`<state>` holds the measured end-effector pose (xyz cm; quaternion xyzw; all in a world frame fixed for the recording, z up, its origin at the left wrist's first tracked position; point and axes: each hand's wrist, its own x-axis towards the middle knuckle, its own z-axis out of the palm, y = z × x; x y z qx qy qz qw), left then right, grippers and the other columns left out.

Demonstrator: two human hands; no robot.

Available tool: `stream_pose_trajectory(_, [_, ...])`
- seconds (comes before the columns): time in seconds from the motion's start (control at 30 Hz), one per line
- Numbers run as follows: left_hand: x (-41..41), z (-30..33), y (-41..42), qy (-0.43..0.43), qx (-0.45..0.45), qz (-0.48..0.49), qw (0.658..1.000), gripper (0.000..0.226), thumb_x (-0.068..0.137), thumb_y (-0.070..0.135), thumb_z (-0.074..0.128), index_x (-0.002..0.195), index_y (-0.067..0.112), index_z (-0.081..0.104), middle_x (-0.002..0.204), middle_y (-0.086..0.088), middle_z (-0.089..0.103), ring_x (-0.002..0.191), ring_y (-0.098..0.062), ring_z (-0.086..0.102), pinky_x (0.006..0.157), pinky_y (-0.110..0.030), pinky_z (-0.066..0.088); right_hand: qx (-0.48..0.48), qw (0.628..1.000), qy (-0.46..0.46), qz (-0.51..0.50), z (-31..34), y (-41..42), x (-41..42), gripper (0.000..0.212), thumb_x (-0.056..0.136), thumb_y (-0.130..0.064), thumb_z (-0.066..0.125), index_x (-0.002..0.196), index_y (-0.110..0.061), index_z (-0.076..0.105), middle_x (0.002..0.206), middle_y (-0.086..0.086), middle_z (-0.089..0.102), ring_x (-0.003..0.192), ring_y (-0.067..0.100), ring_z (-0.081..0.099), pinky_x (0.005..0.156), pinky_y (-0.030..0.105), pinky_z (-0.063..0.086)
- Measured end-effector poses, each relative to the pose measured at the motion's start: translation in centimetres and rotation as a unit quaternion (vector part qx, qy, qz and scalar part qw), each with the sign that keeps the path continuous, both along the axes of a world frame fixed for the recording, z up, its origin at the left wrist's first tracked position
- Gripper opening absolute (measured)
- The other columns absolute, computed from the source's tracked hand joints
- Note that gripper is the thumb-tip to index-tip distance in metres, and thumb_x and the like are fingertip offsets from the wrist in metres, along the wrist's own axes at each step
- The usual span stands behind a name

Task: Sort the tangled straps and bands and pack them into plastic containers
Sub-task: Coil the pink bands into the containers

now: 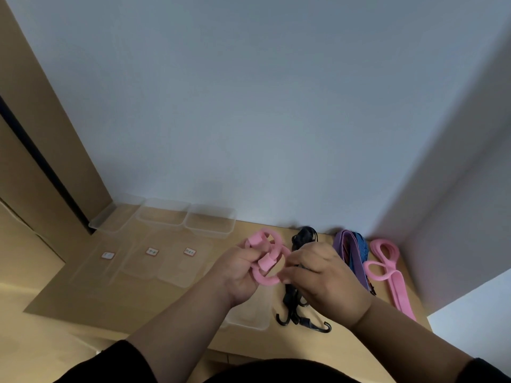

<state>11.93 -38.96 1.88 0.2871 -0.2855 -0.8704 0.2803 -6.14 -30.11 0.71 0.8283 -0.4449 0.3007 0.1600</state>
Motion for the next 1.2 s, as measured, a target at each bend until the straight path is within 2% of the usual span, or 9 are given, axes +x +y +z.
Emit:
stream_pose_trajectory(0.17, [-0.7, -0.3, 0.8, -0.091, -0.105, 0.054, 0.989, 0.032, 0.089, -0.018, 0.046, 0.104, 0.001, 0.066, 0.091, -0.018, 0.067, 0.067, -0.025, 0.062, 0.064, -0.035, 0.054, 0.034, 0.999, -0.033, -0.009, 0.9, -0.8, 1.6, 0.011, 0.095, -0.016, 0.055, 0.097, -0.017, 0.066, 0.098, 0.001, 0.064, 0.087, 0.019, 0.059, 0.078, 0.029, 0.049])
stream_pose_trajectory(0.27, [-0.7, -0.2, 1.3, -0.141, -0.145, 0.069, 0.977, 0.03, 0.089, -0.013, 0.056, 0.104, 0.009, 0.07, 0.093, -0.014, 0.072, 0.077, -0.029, 0.065, 0.075, -0.039, 0.056, 0.073, 0.99, -0.089, -0.087, 0.9, -1.7, 2.1, 0.014, 0.087, -0.014, 0.055, 0.098, -0.018, 0.061, 0.097, -0.001, 0.06, 0.076, 0.021, 0.062, 0.056, 0.036, 0.054])
stream_pose_trajectory(0.33, [-0.6, -0.1, 1.4, -0.139, -0.147, 0.039, 0.978, 0.028, 0.091, -0.005, 0.062, 0.112, 0.011, 0.07, 0.105, -0.013, 0.074, 0.093, -0.029, 0.071, 0.086, -0.046, 0.059, 0.091, 0.978, -0.13, -0.136, 0.9, -2.3, 2.0, 0.014, 0.086, -0.014, 0.059, 0.098, -0.021, 0.06, 0.095, -0.006, 0.056, 0.071, 0.014, 0.058, 0.049, 0.031, 0.05])
stream_pose_trajectory(0.43, [-0.3, 0.0, 1.0, -0.082, -0.087, 0.008, 0.993, 0.034, 0.093, -0.008, 0.054, 0.121, 0.006, 0.067, 0.111, -0.018, 0.071, 0.104, -0.031, 0.07, 0.096, -0.051, 0.054, 0.113, 0.973, -0.126, -0.159, 1.3, -2.6, 1.8, 0.015, 0.091, -0.024, 0.052, 0.096, -0.019, 0.065, 0.093, -0.007, 0.058, 0.071, 0.009, 0.056, 0.05, 0.023, 0.042])
stream_pose_trajectory(0.57, [0.1, 0.2, 0.7, 0.009, 0.029, -0.018, 0.999, 0.042, 0.085, 0.011, 0.057, 0.126, 0.002, 0.063, 0.12, -0.024, 0.067, 0.107, -0.033, 0.068, 0.096, -0.049, 0.054, 0.147, 0.965, -0.128, -0.177, 1.7, -2.5, 1.7, 0.014, 0.091, -0.021, 0.056, 0.098, -0.018, 0.068, 0.095, -0.003, 0.059, 0.074, 0.017, 0.062, 0.054, 0.031, 0.052])
stream_pose_trajectory(0.8, [0.0, -0.2, 0.6, 0.038, 0.013, 0.011, 0.999, 0.033, 0.093, 0.01, 0.056, 0.123, 0.0, 0.067, 0.127, -0.026, 0.064, 0.114, -0.033, 0.065, 0.096, -0.046, 0.056, 0.219, 0.904, -0.249, -0.271, 2.4, -1.6, 3.0, 0.011, 0.094, -0.037, 0.065, 0.085, -0.031, 0.06, 0.065, -0.014, 0.056, 0.059, 0.006, 0.053, 0.052, 0.028, 0.043])
stream_pose_trajectory(0.93, [-0.3, -0.6, 0.1, 0.069, 0.028, 0.059, 0.995, 0.036, 0.093, 0.01, 0.056, 0.124, -0.008, 0.06, 0.125, -0.029, 0.064, 0.117, -0.036, 0.064, 0.101, -0.044, 0.052, 0.287, 0.824, -0.412, -0.262, 3.1, -1.4, 4.2, 0.01, 0.093, -0.038, 0.066, 0.085, -0.033, 0.066, 0.077, -0.02, 0.067, 0.068, 0.003, 0.062, 0.063, 0.031, 0.051])
stream_pose_trajectory(1.07, [-0.1, -1.1, -0.2, 0.064, -0.005, 0.084, 0.994, 0.036, 0.093, 0.012, 0.054, 0.12, -0.012, 0.057, 0.128, -0.031, 0.06, 0.122, -0.037, 0.06, 0.108, -0.049, 0.044, 0.332, 0.808, -0.444, -0.202, 3.4, -1.2, 5.1, 0.007, 0.089, -0.029, 0.073, 0.093, -0.035, 0.071, 0.087, -0.017, 0.071, 0.08, 0.002, 0.065, 0.072, 0.021, 0.051])
stream_pose_trajectory(1.2, [0.9, -1.5, -0.1, 0.063, -0.032, 0.053, 0.996, 0.038, 0.097, 0.009, 0.051, 0.134, 0.0, 0.058, 0.133, -0.029, 0.058, 0.128, -0.039, 0.054, 0.109, -0.047, 0.041, 0.347, 0.796, -0.456, -0.197, 3.2, -1.5, 5.9, 0.017, 0.089, -0.018, 0.071, 0.098, -0.033, 0.07, 0.09, -0.01, 0.072, 0.078, 0.009, 0.068, 0.074, 0.026, 0.054])
